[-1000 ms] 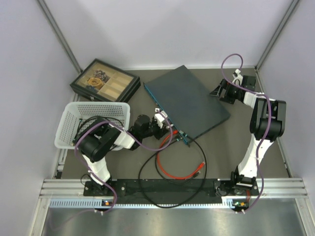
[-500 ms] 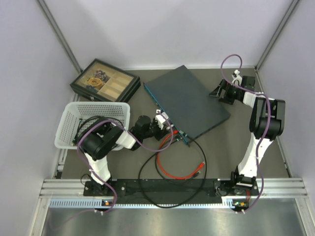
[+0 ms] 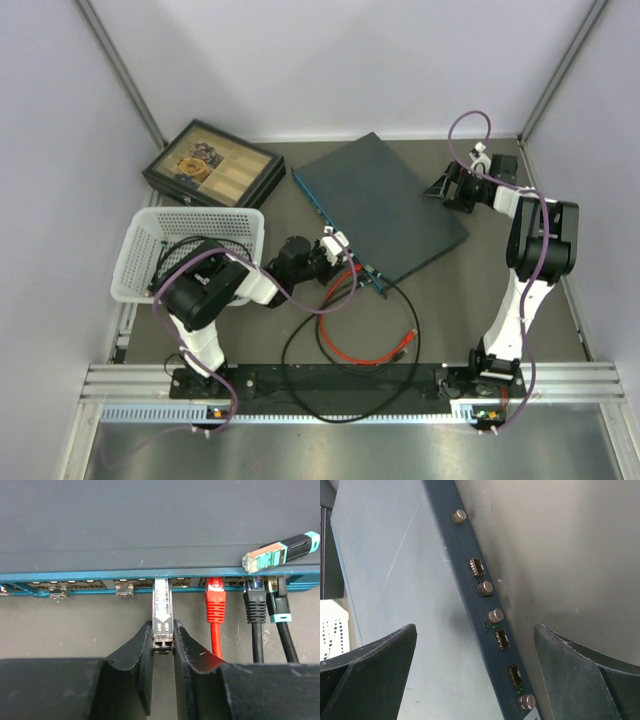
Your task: Insert the plug into the switch port
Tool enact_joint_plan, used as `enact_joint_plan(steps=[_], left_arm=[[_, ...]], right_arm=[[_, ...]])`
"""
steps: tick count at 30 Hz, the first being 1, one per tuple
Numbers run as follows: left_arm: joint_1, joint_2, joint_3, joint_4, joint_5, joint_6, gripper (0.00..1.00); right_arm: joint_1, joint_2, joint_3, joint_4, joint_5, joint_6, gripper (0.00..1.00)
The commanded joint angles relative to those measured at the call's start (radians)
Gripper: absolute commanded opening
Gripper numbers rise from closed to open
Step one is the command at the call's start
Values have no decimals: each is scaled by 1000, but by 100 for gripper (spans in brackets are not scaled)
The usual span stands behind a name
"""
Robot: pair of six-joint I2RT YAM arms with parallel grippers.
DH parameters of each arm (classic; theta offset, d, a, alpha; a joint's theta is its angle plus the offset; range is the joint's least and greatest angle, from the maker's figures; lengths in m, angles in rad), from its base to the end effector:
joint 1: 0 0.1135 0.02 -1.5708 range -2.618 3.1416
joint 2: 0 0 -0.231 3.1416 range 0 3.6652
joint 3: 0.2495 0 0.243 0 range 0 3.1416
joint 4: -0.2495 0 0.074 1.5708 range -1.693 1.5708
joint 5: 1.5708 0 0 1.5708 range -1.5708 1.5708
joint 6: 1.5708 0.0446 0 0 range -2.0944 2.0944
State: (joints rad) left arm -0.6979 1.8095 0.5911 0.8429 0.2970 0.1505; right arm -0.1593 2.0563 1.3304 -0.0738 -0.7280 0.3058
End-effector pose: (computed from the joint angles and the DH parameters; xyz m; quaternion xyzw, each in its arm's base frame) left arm 0.2373 -0.2161 0.0949 0.4124 0.7108 -0.2682 0.5027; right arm 0.4179 -0.0371 0.1294 0.0693 0.8734 0.3547 0.3263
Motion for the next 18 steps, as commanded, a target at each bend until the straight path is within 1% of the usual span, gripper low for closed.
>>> enact_joint_plan(steps=[1, 5, 11, 18], left_arm=[[-38, -82, 49, 105, 25, 20, 0], [-38, -88, 52, 114, 13, 18, 0], [-38, -13, 67, 165, 37, -17, 0], [-38, 80, 105, 179, 71, -42, 0]], right_arm=[[7, 2, 46, 16, -22, -19, 99], [7, 2, 46, 16, -24, -19, 99], [9, 13, 56, 3, -36, -20, 99], [23, 50, 104, -75, -54, -48, 99]])
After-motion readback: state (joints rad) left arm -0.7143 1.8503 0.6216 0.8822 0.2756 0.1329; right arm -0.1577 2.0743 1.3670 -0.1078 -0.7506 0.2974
